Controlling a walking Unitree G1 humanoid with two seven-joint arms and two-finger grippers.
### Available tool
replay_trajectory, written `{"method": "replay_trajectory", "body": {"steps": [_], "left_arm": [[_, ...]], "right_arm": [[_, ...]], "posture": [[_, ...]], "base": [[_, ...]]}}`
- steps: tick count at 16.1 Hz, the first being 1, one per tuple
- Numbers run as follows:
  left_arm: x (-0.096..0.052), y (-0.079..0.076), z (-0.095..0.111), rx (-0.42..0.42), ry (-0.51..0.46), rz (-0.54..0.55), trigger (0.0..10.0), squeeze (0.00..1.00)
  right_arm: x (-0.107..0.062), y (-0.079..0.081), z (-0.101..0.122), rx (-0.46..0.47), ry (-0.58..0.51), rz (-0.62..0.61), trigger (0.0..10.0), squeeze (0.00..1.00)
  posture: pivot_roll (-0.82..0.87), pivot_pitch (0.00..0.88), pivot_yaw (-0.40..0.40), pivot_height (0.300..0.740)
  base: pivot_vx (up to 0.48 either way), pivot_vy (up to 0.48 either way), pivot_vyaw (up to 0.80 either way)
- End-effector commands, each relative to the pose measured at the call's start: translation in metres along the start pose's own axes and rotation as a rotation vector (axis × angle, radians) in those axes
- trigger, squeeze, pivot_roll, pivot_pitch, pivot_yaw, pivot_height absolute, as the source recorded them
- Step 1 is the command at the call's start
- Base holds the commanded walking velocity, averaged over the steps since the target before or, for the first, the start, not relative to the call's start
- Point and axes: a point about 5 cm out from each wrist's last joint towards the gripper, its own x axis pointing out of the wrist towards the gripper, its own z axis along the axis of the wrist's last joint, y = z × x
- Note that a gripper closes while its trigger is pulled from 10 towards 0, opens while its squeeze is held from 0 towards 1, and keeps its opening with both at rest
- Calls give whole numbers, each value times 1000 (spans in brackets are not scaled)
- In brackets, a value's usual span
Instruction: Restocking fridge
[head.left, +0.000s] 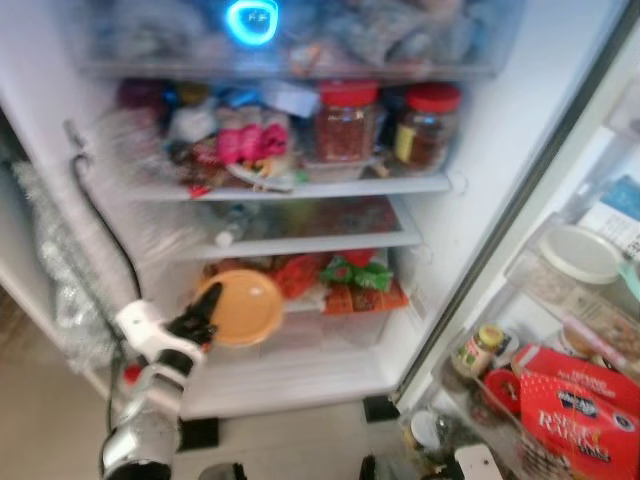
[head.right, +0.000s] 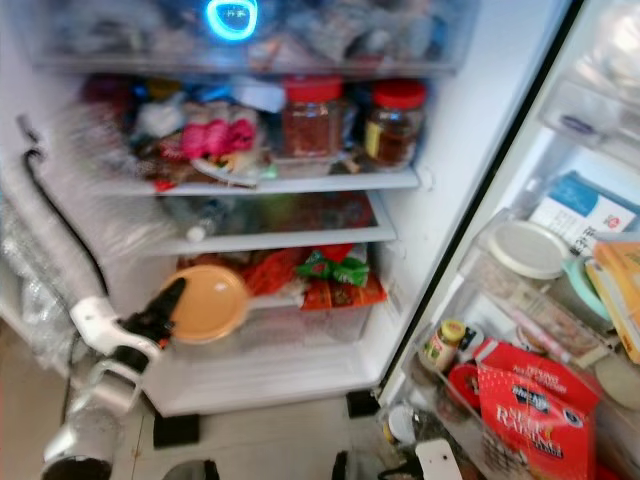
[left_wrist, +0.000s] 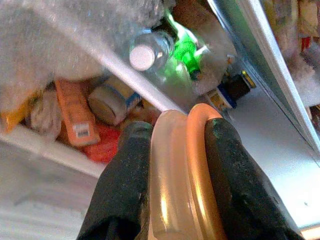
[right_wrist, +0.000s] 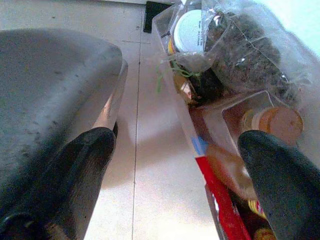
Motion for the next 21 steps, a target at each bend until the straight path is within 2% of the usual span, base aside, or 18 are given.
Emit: {"method": "replay_trajectory", "body": {"steps": [1,12,13,21], "left_arm": [[6,-13,-7,-24,30,-57,10000,0],[6,-16,-10,-32,50,-78,10000,0],[9,-21,-17,-35,95,-111,10000,0],[19,-27,-18,-43,102,-136,10000,0]], "right_arm": [[-1,-6,-1,9,5,-14,10000,0],[-1,-6,-1,0,8,-14,10000,0],[-1,-6,-2,17,8,-12,10000,0],[-1,-7,-1,3,11,-18,10000,0]], "posture": [[-104,0,-48,631],[-103,0,-49,631],[-102,0,-49,631],[-109,0,-49,631]], "base": [[292,0,0],[288,0,0],[285,0,0],[270,0,0]]}}
